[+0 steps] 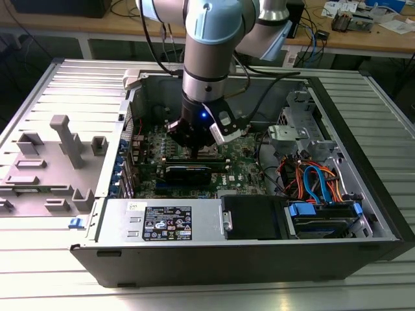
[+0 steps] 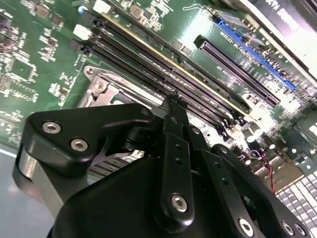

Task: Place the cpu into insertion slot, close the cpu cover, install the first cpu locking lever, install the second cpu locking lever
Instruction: 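Install the second cpu locking lever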

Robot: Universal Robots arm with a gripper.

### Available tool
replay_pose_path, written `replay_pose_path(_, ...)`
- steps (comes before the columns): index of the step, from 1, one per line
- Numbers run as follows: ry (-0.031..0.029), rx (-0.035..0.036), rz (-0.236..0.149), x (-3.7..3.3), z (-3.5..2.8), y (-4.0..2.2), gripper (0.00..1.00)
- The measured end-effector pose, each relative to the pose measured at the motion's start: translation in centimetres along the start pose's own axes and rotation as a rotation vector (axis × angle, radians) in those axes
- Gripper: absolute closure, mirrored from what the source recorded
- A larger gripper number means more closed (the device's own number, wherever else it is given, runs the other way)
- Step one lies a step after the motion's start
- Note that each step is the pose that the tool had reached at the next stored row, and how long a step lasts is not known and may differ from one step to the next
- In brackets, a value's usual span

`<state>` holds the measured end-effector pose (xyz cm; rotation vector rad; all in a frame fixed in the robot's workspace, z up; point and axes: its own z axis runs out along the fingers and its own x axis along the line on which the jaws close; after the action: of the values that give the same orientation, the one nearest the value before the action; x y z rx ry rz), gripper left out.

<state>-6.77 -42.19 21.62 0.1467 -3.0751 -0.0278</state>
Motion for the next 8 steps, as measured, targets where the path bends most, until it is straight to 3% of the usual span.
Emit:
replay_pose_path(3, 0.0, -0.0001, 0.0, 0.28, 0.42, 0.02, 0.89)
replay_pose_path(8, 0.0, -0.0004, 0.0, 0.38, 0.54, 0.04, 0.89)
